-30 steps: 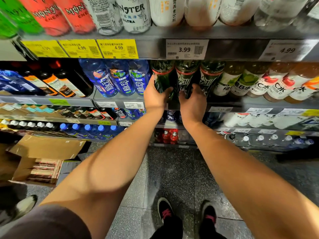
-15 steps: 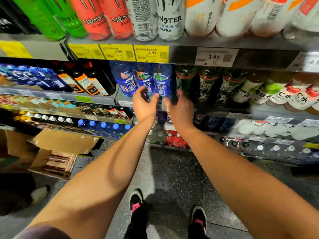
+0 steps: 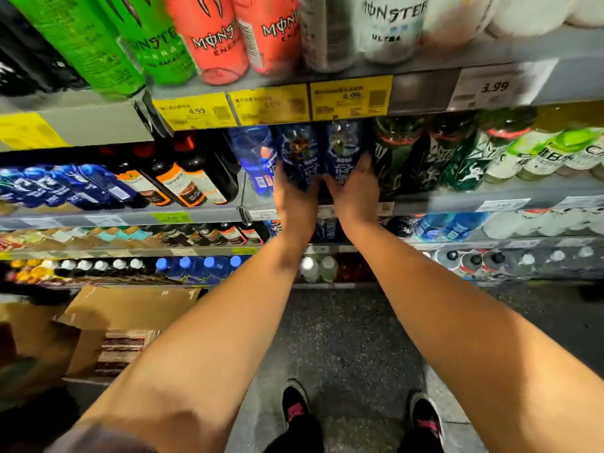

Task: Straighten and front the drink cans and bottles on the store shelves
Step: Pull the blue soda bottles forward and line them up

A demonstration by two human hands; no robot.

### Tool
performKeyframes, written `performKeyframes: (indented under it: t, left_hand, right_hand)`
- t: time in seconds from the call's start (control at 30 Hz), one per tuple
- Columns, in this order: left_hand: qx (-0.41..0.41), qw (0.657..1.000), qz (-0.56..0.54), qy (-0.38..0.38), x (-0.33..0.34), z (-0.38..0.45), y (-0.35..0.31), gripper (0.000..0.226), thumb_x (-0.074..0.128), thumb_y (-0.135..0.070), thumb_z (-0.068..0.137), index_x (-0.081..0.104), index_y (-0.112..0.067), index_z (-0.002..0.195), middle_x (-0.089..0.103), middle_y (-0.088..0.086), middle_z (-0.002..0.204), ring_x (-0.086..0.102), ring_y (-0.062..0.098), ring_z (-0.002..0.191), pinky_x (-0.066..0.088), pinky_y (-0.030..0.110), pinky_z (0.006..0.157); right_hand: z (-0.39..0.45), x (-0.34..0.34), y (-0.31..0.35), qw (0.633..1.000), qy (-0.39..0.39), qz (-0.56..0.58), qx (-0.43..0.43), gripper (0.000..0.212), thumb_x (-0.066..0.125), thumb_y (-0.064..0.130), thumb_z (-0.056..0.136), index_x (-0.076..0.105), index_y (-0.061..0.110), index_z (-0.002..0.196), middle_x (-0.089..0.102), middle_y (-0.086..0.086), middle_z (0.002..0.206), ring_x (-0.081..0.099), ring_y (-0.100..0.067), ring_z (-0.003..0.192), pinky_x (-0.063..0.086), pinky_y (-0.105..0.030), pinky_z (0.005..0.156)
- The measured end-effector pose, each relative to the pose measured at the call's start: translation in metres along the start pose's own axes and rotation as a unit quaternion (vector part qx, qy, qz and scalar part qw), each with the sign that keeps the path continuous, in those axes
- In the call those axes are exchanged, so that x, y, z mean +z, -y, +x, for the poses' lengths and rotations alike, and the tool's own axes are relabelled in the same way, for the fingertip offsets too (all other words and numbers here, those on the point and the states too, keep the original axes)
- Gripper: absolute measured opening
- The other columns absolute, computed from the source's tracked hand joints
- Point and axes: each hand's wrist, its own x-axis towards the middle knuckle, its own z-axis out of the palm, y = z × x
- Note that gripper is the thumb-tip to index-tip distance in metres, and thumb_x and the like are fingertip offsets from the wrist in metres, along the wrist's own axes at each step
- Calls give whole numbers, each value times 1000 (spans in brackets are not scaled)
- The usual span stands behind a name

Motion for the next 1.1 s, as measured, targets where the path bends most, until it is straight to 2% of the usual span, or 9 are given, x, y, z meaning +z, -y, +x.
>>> performKeyframes:
  t: [0.1, 0.27, 0.4, 0.47, 0.57, 0.67, 0.87, 1.0, 1.1]
  left_hand:
    - [10, 1000, 18, 2, -1, 13, 5, 72, 83, -28, 69, 51, -13, 132, 69, 0, 118, 66, 14, 104, 54, 30, 89]
    - [16, 999, 28, 1, -7, 16, 5, 63, 86, -21, 72, 57, -10, 128, 71, 0, 109, 64, 10, 95, 52, 26, 82]
    - [12, 999, 34, 13, -10, 14, 6, 61, 88, -22, 72, 60, -11, 125, 68, -8, 100, 62, 3, 88, 51, 20, 76]
    - [10, 999, 31, 26, -12, 14, 8, 59, 88, -24, 71, 61, -13, 122, 70, -7, 98, 65, 7, 87, 55, 27, 78]
    - [7, 999, 31, 43, -15, 14, 10, 57, 87, -24, 72, 61, -13, 122, 73, -1, 105, 69, 13, 95, 58, 34, 85]
    - [17, 998, 36, 52, -16, 10, 8, 57, 87, -24, 73, 61, -11, 122, 72, -4, 107, 67, 5, 92, 56, 25, 84]
    - [38, 998, 17, 53, -15, 7, 6, 48, 86, -13, 74, 63, -11, 117, 69, -10, 97, 61, -17, 81, 50, 10, 74]
    - [36, 996, 12, 78, -20, 5, 3, 53, 84, -19, 74, 61, -13, 122, 72, -4, 107, 68, 5, 99, 56, 33, 88]
    - [34, 996, 20, 83, -29, 4, 2, 49, 81, -26, 70, 63, -19, 115, 74, -2, 103, 70, 12, 94, 58, 34, 81]
  right_hand:
    - [3, 3, -2, 1000, -22, 5, 5, 70, 75, 35, 84, 38, 4, 134, 63, -18, 120, 64, -33, 105, 46, -30, 73]
    - [-3, 2, -5, 999, -39, -23, -12, 67, 72, 41, 84, 43, 0, 130, 65, -19, 113, 66, -36, 97, 46, -31, 67]
    - [-11, -6, -12, 993, -40, -111, -21, 78, 68, 53, 83, 44, 0, 135, 63, -20, 121, 65, -35, 103, 50, -35, 68]
    - [-15, -11, -13, 989, -47, -134, -29, 78, 68, 53, 84, 44, 0, 137, 55, -20, 132, 62, -37, 108, 53, -38, 72]
    - [-22, -10, -16, 988, -78, -116, -61, 62, 67, 41, 89, 48, 0, 132, 53, -22, 131, 66, -37, 94, 54, -38, 66]
    - [-25, -9, -16, 992, -96, -52, -60, 54, 73, 30, 85, 49, -2, 122, 65, -20, 107, 68, -35, 85, 54, -35, 65]
    - [-22, -3, -20, 988, -120, -56, -76, 44, 72, 32, 81, 56, 0, 106, 64, -14, 101, 64, -30, 92, 55, -36, 73]
    - [-32, 5, -9, 988, -127, -7, -86, 36, 74, 27, 79, 55, 4, 98, 61, -10, 97, 61, -26, 87, 45, -28, 64]
    - [-43, 12, -4, 986, -115, 3, -118, 29, 71, 27, 83, 55, 5, 93, 59, -8, 91, 60, -26, 81, 39, -28, 57]
